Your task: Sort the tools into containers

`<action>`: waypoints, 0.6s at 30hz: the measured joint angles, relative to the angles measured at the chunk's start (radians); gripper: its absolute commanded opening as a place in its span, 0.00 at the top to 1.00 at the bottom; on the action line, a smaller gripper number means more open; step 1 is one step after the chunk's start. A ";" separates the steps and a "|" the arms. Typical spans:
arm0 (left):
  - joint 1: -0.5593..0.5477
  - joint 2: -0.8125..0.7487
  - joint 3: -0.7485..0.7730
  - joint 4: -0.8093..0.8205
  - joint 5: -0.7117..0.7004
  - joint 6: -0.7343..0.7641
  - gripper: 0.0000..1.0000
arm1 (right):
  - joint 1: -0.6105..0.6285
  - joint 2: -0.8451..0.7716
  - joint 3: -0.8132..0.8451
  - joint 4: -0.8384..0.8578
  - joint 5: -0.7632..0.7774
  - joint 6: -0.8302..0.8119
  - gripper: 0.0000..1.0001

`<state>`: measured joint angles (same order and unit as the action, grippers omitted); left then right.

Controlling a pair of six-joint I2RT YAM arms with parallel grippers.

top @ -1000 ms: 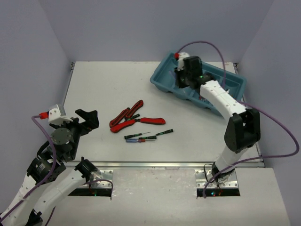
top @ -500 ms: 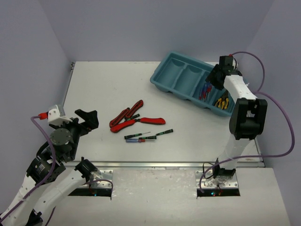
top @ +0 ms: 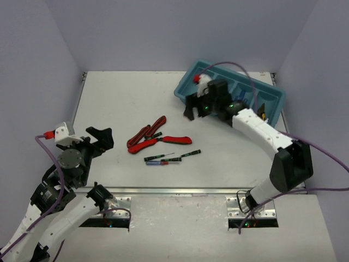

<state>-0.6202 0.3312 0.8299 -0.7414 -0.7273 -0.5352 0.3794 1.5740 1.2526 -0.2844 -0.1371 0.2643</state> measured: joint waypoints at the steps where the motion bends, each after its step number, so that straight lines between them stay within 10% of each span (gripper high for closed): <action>1: 0.001 -0.003 0.000 -0.003 -0.005 -0.005 0.00 | 0.117 -0.030 -0.050 0.014 -0.003 -0.064 0.22; 6: 0.007 -0.050 0.000 -0.021 -0.042 -0.033 0.00 | 0.565 -0.015 -0.178 0.012 0.024 -0.302 0.47; 18: 0.007 -0.143 0.002 -0.030 -0.078 -0.057 0.00 | 0.701 0.317 0.004 -0.084 0.234 -0.418 0.54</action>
<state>-0.6132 0.1882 0.8314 -0.7711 -0.8055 -0.5926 1.0803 1.8907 1.2565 -0.3686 0.0972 -0.1539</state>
